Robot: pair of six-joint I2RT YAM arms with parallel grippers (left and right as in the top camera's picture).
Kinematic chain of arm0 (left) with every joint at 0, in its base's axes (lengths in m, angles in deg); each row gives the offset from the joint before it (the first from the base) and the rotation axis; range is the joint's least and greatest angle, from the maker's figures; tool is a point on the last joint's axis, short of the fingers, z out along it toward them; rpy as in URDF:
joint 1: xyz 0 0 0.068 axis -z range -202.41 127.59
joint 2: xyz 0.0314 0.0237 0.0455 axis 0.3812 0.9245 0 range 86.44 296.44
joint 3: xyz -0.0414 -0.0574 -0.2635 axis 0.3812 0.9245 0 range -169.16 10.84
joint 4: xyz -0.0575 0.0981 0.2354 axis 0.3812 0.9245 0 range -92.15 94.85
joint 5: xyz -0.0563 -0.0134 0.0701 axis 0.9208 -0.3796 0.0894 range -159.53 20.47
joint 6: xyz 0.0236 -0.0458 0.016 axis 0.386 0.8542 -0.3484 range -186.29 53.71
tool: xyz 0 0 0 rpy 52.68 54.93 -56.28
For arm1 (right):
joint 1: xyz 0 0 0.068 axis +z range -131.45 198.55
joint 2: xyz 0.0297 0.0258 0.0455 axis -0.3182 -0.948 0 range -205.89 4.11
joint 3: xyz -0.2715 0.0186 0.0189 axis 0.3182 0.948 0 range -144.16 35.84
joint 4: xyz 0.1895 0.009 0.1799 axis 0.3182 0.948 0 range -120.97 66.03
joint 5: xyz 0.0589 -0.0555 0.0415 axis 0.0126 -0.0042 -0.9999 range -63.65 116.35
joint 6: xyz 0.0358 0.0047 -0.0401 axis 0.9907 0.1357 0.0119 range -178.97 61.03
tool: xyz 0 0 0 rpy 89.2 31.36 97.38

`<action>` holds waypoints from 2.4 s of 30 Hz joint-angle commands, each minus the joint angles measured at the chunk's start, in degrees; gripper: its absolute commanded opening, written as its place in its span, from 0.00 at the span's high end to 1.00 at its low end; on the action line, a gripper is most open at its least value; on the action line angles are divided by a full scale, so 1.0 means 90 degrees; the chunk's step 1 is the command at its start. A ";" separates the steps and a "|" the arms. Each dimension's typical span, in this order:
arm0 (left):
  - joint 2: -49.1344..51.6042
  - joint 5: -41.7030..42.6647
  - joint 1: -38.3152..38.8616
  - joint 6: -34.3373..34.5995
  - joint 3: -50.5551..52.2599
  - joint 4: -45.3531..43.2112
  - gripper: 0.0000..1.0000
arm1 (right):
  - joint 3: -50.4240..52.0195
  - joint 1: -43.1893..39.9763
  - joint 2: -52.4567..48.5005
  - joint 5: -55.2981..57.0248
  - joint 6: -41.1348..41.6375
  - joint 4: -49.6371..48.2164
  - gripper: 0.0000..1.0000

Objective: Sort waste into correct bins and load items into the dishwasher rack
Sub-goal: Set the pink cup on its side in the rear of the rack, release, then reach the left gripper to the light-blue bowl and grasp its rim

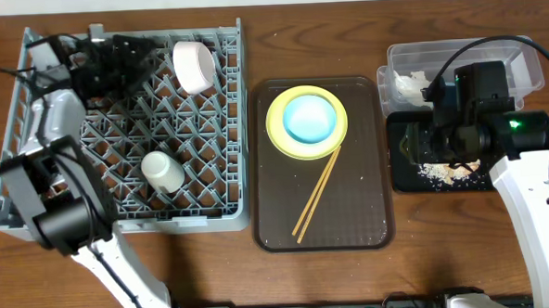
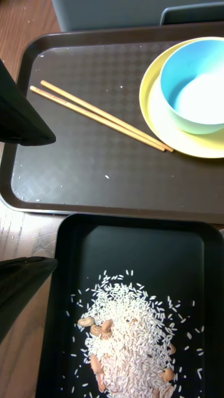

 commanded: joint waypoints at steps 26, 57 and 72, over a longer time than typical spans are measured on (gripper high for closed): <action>-0.2220 -0.7077 0.5627 -0.2421 0.0012 0.3609 0.06 | -0.0100 -0.0801 0.0058 0.1651 0.1528 0.0619 0.11; -0.0160 -0.7516 0.6960 -0.2754 0.0032 0.2788 0.72 | -0.0100 -0.0826 0.0058 0.1651 0.1362 0.0690 0.11; -0.0044 -0.7516 0.6960 -0.2754 0.0153 0.2761 0.80 | -0.0100 -0.0826 0.0058 0.1651 0.1362 0.0770 0.11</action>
